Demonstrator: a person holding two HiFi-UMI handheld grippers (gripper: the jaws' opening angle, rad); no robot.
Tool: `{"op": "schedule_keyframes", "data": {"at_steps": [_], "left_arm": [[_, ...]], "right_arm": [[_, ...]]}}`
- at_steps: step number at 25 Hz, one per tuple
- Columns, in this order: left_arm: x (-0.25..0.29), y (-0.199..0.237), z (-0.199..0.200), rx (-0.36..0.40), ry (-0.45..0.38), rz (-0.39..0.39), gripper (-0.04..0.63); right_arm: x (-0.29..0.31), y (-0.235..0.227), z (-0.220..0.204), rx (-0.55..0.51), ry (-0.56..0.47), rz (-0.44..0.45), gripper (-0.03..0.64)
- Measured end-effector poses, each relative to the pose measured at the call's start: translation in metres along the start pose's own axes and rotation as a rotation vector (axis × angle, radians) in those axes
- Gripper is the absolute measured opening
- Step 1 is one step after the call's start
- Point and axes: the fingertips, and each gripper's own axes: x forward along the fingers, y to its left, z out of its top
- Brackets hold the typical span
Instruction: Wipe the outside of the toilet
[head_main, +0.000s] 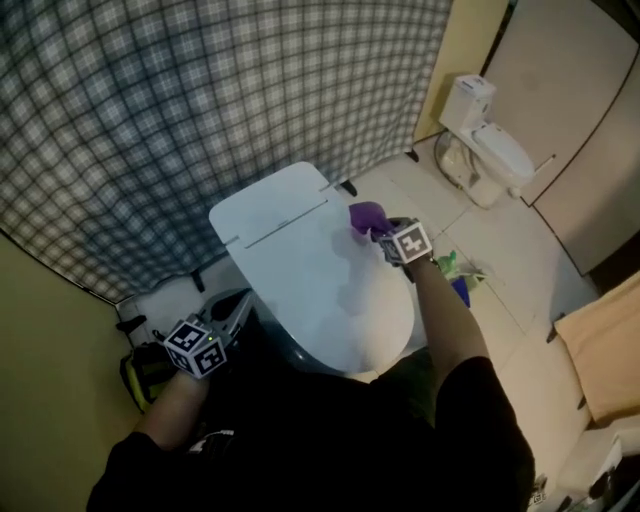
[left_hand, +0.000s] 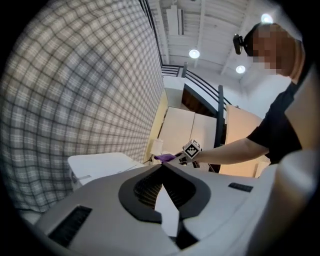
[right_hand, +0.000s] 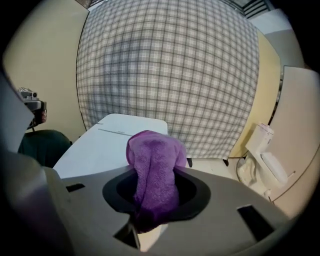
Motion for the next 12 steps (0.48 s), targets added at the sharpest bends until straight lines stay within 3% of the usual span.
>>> {"op": "schedule_keyframes", "data": {"at_steps": [7,12], "left_arm": [[-0.047,0.106,0.011,-0.041,0.022,0.153,0.005],[-0.069,0.162,0.025,-0.064,0.062,0.215,0.005]], "right_arm": [[0.127,0.001,0.101,-0.029,0.045,0.014,0.126],[0.197,-0.008,0.159,0.019,0.061,0.005,0.126]]}}
